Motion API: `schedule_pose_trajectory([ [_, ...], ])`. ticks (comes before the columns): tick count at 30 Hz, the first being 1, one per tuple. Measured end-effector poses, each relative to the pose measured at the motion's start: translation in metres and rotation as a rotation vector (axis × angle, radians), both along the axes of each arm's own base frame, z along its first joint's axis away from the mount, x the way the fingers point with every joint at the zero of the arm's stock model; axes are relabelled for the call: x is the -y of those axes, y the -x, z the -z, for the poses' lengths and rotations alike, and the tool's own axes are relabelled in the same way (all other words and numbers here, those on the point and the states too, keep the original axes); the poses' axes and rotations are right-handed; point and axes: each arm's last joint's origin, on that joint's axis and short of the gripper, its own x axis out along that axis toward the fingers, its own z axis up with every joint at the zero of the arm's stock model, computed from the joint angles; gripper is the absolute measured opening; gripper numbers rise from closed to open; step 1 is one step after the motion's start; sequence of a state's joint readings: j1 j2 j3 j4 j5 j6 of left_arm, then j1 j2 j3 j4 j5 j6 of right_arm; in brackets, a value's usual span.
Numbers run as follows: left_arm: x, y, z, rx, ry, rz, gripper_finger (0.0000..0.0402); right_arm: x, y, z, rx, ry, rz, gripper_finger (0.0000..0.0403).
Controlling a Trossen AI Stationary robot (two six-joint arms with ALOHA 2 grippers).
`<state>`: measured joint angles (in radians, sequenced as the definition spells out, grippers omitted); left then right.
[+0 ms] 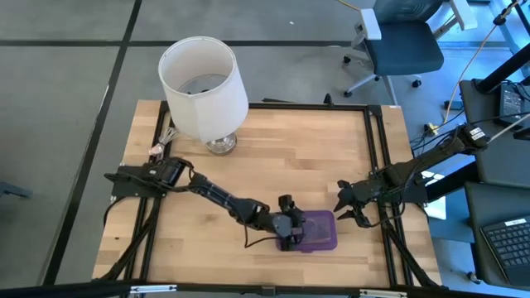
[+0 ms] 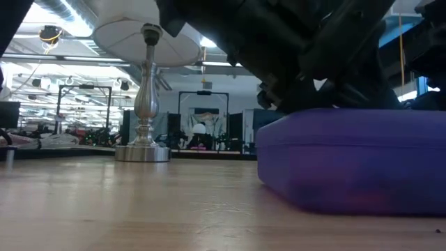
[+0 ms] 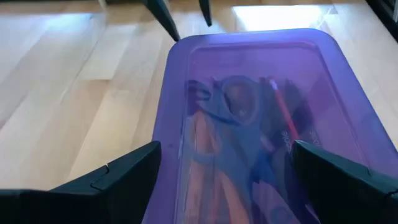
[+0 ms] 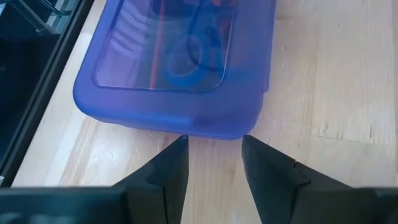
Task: Pick & place school supplies into a supply box
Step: Close the purple supply box, then return to Home Position
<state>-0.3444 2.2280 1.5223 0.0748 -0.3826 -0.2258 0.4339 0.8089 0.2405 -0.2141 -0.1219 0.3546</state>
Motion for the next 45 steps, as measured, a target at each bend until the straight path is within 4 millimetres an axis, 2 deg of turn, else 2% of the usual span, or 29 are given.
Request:
schedule_pose_trajectory([
  [15,-0.013,0.001,0.001,-0.077,-0.032,0.011,0.0351,0.000,0.000,0.000,-0.001,-0.002,0.002,0.0154],
  [19,-0.015,0.008,-0.019,-0.069,-0.073,0.029,0.0351,0.000,0.000,-0.001,0.005,-0.008,0.005,0.0154],
  [24,-0.012,0.019,-0.072,0.030,-0.059,0.050,0.0351,-0.002,-0.003,-0.021,0.048,-0.036,-0.004,0.0154],
  [26,-0.010,0.027,-0.082,0.014,-0.055,0.053,0.0351,-0.002,-0.002,-0.029,0.058,-0.038,-0.009,0.0154],
  [29,-0.005,0.045,-0.093,-0.033,-0.086,0.035,0.0351,-0.002,0.001,-0.040,0.095,-0.032,-0.040,0.0154],
  [33,0.007,0.078,-0.111,0.060,-0.061,-0.052,0.0351,-0.001,0.009,-0.049,0.184,-0.035,-0.087,0.0154],
  [35,0.010,0.095,-0.105,0.105,-0.029,-0.038,0.0351,0.000,0.014,-0.055,0.237,-0.039,-0.110,0.0154],
  [37,0.007,0.112,-0.102,0.167,0.066,0.053,0.0351,0.002,0.019,-0.061,0.302,-0.046,-0.127,0.0154],
  [39,-0.003,0.125,-0.100,0.287,0.197,0.153,0.0351,0.004,0.024,-0.065,0.347,-0.041,-0.120,0.0154],
  [41,-0.017,0.143,-0.090,0.382,0.273,0.227,0.0351,0.007,0.029,-0.068,0.377,-0.028,-0.098,0.0154],
  [45,-0.036,0.180,-0.064,0.466,0.304,0.285,0.0351,0.012,0.035,-0.065,0.354,0.008,-0.036,0.0154],
])
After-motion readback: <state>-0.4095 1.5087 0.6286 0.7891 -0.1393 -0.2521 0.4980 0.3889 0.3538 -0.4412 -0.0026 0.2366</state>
